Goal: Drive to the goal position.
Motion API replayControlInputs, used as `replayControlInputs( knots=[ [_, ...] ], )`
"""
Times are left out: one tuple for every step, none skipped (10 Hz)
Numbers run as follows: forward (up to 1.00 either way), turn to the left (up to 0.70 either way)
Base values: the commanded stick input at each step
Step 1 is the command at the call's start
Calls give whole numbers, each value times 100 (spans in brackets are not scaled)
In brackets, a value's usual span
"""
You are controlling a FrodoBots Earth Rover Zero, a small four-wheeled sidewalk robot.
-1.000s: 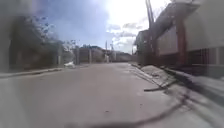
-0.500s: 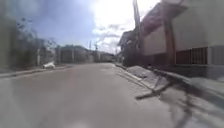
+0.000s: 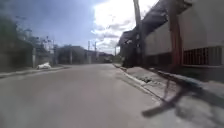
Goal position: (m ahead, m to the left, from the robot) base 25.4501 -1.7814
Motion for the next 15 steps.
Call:
replayControlInputs(
  knots=[
    [100, 0],
    [100, 0],
    [100, 0],
    [100, 0],
    [100, 0],
    [100, 0],
    [100, 0],
    [100, 0],
    [100, 0],
    [100, 0],
    [100, 0],
    [100, 0],
    [100, 0],
    [100, 0],
    [100, 0]
  ],
)
